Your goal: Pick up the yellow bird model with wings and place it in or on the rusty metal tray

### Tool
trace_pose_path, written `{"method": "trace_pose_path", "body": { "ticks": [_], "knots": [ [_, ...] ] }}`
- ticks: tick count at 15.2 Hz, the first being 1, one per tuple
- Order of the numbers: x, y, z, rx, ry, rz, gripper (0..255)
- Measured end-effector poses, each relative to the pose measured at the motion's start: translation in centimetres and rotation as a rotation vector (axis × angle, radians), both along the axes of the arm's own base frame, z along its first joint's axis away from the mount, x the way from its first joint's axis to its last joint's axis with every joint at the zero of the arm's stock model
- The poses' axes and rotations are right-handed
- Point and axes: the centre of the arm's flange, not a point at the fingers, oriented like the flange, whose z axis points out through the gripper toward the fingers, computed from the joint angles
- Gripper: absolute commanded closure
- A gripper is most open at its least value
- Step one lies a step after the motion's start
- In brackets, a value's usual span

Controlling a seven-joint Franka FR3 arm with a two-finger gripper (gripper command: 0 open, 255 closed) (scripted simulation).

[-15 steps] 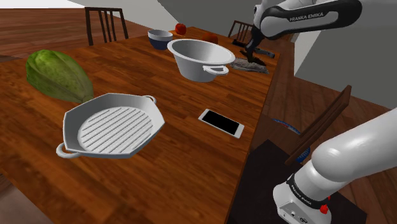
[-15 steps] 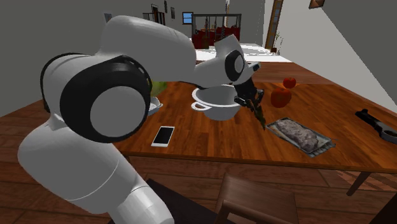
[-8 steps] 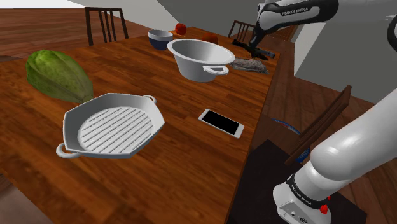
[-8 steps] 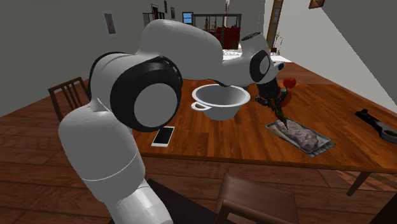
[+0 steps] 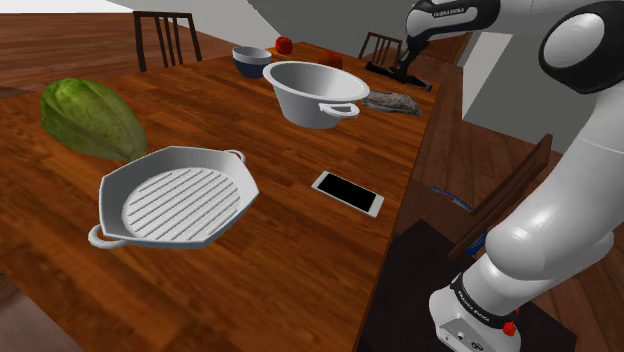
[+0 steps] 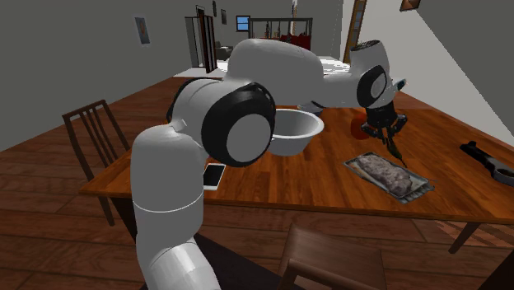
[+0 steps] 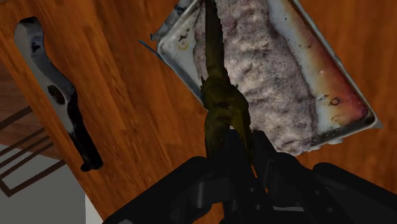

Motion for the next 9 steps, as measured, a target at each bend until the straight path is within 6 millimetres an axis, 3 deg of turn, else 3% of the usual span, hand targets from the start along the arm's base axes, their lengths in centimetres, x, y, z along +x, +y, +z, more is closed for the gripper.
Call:
{"method": "trace_pose_path", "body": {
  "ticks": [2, 9],
  "knots": [
    [0.6, -1.5, -0.4, 0.000, 0.000, 0.001, 255],
    [0.9, -2.0, -4.0, -0.001, 0.000, 0.002, 255]
  ]
}}
